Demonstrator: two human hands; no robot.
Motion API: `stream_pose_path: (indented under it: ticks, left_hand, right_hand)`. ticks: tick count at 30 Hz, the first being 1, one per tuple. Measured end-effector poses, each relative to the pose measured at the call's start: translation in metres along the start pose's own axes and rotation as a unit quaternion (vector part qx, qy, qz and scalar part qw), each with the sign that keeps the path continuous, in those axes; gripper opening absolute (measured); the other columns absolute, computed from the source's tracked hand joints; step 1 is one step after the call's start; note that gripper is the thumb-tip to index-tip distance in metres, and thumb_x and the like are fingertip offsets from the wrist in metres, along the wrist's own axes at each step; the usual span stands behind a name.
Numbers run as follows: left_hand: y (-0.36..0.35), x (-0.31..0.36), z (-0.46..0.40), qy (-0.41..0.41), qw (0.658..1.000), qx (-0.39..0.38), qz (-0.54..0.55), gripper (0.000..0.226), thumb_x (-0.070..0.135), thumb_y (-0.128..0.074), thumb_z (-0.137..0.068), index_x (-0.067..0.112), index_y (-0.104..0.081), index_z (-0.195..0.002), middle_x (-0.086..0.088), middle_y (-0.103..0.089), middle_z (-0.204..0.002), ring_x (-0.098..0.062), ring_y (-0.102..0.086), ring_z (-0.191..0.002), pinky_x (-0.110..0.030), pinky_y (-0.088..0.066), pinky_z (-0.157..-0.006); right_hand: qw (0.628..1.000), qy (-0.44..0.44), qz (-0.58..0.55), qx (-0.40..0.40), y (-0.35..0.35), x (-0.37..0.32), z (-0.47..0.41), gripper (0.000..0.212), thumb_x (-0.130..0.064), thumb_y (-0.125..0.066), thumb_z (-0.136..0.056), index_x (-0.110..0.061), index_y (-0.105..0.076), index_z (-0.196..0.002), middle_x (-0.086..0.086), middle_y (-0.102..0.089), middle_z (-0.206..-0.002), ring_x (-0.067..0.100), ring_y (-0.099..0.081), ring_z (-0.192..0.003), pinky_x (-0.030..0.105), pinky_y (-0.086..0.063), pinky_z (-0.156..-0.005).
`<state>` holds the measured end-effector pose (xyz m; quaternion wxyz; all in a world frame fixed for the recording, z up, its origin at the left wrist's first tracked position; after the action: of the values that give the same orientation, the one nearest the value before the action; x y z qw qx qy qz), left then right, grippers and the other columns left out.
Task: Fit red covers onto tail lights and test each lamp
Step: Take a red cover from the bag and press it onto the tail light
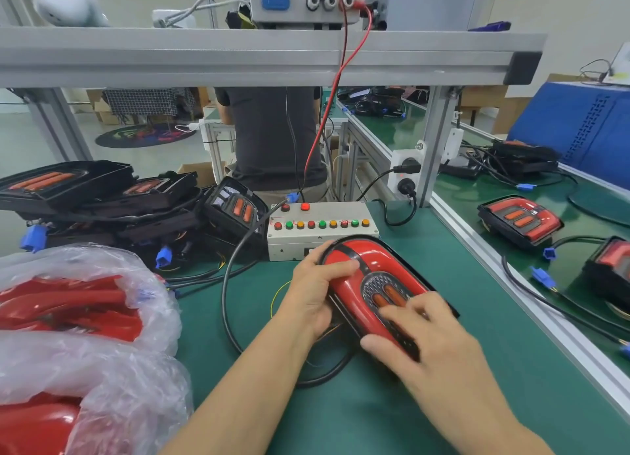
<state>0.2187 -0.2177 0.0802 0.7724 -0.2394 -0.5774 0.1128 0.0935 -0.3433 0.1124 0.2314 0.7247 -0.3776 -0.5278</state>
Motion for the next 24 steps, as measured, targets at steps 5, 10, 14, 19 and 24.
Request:
stream_pose_path:
  ticks: [5,10,14,19,24]
  left_hand:
    - [0.012,0.022,-0.003,-0.022,0.999,0.02,0.04,0.065,0.001,-0.074,-0.055,0.012,-0.063,-0.118,-0.015,-0.074,-0.095,-0.027,-0.071,-0.075,-0.041,-0.06,-0.067]
    - [0.001,0.019,0.004,-0.031,0.999,0.001,0.027,0.062,0.001,-0.073,-0.056,0.008,-0.063,-0.116,-0.016,-0.072,-0.096,-0.026,-0.07,-0.074,-0.04,-0.06,-0.069]
    - [0.001,0.021,0.008,-0.049,0.999,-0.019,-0.007,0.051,0.002,-0.071,-0.065,0.007,-0.063,-0.115,-0.018,-0.069,-0.106,-0.027,-0.067,-0.084,-0.041,-0.057,-0.079]
    - [0.001,0.02,0.011,-0.03,0.997,-0.063,-0.045,0.049,0.01,-0.073,-0.066,0.012,-0.064,-0.114,-0.013,-0.071,-0.104,-0.023,-0.068,-0.085,-0.037,-0.058,-0.073]
    - [0.0,0.021,0.013,-0.002,0.996,-0.065,-0.055,0.052,0.011,-0.075,-0.065,0.015,-0.064,-0.117,-0.011,-0.072,-0.106,-0.022,-0.069,-0.086,-0.034,-0.057,-0.066]
  right_hand:
    - [0.932,-0.251,-0.244,-0.089,0.001,0.043,0.004,0.047,-0.07,-0.067,-0.057,-0.026,-0.061,-0.072,-0.013,-0.06,-0.061,0.003,-0.054,-0.051,0.021,-0.044,-0.055]
    - [0.731,-0.317,-0.568,-0.204,-0.043,0.029,0.006,0.058,-0.026,-0.085,-0.07,-0.014,-0.061,-0.121,0.007,-0.073,-0.112,0.025,-0.071,-0.1,0.033,-0.06,-0.07]
    - [0.702,-0.323,-0.617,-0.149,-0.049,0.03,0.003,0.06,-0.012,-0.078,-0.06,-0.004,-0.063,-0.118,0.015,-0.073,-0.108,0.027,-0.073,-0.092,0.031,-0.059,-0.062]
    - [0.733,-0.312,-0.587,-0.142,-0.048,0.03,0.008,0.067,-0.009,-0.082,-0.052,-0.005,-0.063,-0.116,0.015,-0.074,-0.102,0.025,-0.074,-0.081,0.029,-0.059,-0.056]
    - [0.763,-0.288,-0.561,-0.14,-0.043,0.029,0.01,0.063,-0.014,-0.082,-0.052,-0.006,-0.066,-0.112,0.011,-0.075,-0.094,0.023,-0.072,-0.073,0.026,-0.057,-0.053]
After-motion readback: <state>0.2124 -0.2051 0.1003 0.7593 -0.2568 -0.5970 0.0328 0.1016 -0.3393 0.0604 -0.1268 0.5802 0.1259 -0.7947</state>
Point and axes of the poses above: each hand's wrist, its own z-axis away from the middle knuckle, its own y-axis out of the back of the hand, x = y × z, the point moved 5 cm from there along -z, towards the middle knuckle
